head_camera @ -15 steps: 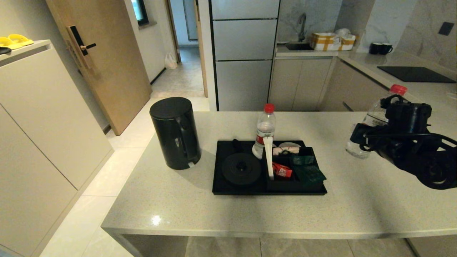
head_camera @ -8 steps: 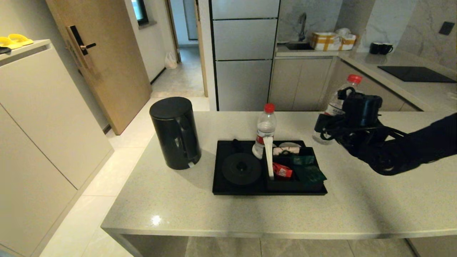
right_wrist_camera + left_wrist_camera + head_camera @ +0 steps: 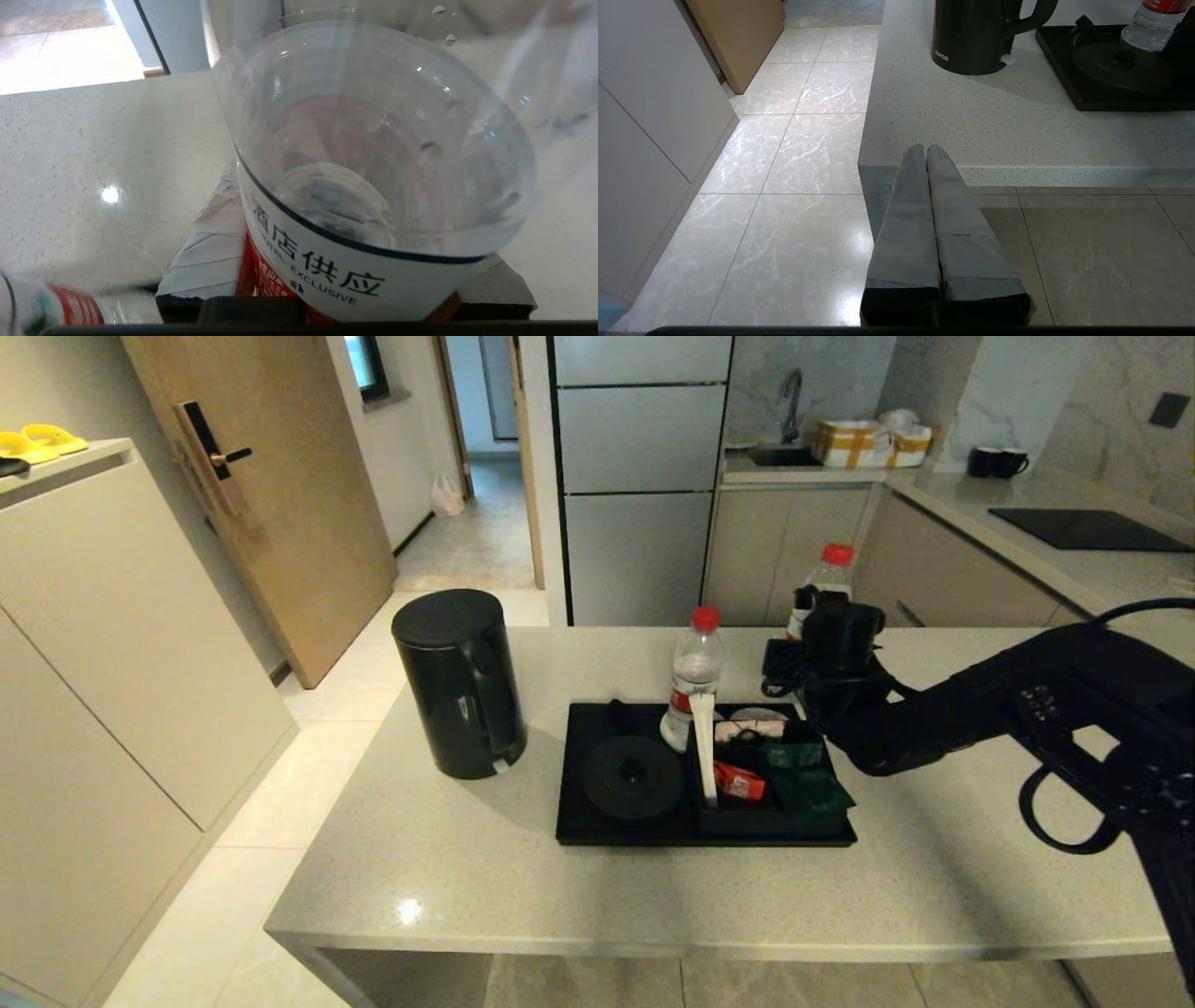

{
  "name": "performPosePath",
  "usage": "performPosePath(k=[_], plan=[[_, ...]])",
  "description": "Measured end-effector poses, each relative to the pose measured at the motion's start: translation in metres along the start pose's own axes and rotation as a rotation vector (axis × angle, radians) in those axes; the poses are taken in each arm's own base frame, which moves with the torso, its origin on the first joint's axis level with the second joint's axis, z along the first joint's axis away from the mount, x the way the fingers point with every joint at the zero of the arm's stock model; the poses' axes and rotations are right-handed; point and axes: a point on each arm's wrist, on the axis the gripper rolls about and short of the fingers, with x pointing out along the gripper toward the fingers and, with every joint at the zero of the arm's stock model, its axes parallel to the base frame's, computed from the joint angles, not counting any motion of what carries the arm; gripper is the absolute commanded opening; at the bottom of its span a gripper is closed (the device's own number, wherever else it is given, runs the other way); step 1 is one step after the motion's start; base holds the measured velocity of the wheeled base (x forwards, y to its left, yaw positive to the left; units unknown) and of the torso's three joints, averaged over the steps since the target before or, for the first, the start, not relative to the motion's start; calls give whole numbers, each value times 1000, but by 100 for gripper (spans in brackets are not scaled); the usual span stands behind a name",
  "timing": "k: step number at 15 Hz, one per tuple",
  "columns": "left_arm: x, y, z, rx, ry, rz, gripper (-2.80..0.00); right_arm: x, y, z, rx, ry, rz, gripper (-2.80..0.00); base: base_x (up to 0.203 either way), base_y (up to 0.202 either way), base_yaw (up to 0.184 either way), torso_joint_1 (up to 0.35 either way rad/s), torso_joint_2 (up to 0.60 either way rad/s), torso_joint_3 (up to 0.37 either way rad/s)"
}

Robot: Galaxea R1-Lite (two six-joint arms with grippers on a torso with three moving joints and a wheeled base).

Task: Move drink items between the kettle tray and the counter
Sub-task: Return the bottled water to its original position

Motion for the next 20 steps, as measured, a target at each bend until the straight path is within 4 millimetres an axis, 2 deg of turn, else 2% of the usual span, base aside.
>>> performPosePath(k=[5,13,20], plan=[[0,0,0,0,0,1,-280,23,15,-14,-69,-36,-4,-280,0,0,0,0,0,0],[0,0,0,0,0,0,-280,33,21,-55,-111,36,-6,-280,0,0,0,0,0,0],[0,0,0,0,0,1,-280,32,22,-59,-111,71,-21,-280,0,0,0,0,0,0]])
